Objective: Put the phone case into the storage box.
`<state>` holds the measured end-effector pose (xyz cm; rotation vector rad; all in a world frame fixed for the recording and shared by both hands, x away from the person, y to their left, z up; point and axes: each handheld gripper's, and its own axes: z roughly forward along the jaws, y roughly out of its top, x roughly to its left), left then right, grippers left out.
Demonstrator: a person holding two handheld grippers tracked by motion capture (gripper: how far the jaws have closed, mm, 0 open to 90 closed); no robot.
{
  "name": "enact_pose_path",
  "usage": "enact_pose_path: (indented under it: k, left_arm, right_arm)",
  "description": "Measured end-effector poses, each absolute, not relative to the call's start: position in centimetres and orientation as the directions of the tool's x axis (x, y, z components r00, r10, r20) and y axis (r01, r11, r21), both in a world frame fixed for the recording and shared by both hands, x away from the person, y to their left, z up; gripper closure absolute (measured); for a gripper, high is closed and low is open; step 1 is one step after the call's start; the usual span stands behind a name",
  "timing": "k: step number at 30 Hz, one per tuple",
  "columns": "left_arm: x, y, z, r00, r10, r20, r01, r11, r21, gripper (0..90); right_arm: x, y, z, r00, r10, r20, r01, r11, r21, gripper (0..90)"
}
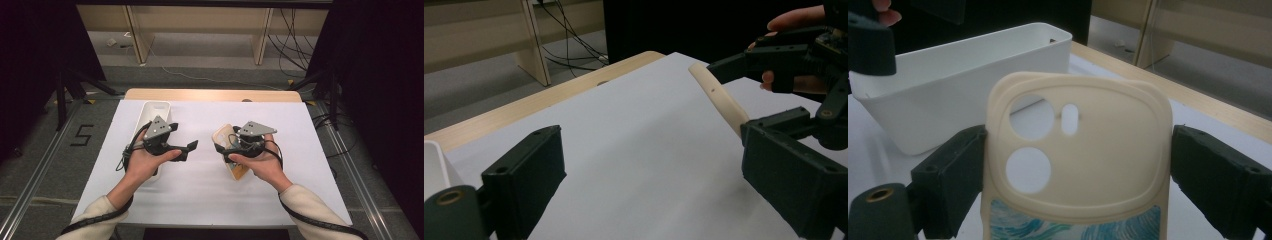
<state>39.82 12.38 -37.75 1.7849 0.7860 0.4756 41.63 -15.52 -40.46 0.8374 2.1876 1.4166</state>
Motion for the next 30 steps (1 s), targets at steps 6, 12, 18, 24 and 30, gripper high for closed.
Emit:
enact_pose_path:
  k: [6,12,18,24,30]
  left_arm:
    - [40.6,12.0,-37.0,0.705,0.707,-0.057,0.282,-0.205,0.937,11.2]
    - [40.8,11.8,-37.2,0.704,0.707,-0.068,0.291,-0.199,0.936,11.8]
    - [40.7,11.6,-37.4,0.707,0.703,-0.083,0.294,-0.186,0.937,12.9]
    - [40.7,11.5,-37.7,0.71,0.697,-0.1,0.307,-0.179,0.935,13.4]
    - [41.2,10.9,-37.1,0.708,0.698,-0.109,0.319,-0.179,0.931,15.8]
  right_arm:
    - [41.6,-15.5,-40.4,-0.74,0.672,-0.013,0.26,0.304,0.917,11.7]
    - [41.5,-15.4,-40.4,-0.741,0.671,-0.015,0.256,0.303,0.918,11.7]
    - [41.4,-15.3,-40.3,-0.74,0.673,-0.017,0.254,0.303,0.919,11.7]
    - [41.6,-15.6,-40.0,-0.736,0.677,-0.016,0.248,0.292,0.924,11.7]
    - [41.4,-15.3,-40.2,-0.741,0.671,-0.02,0.246,0.3,0.922,11.7]
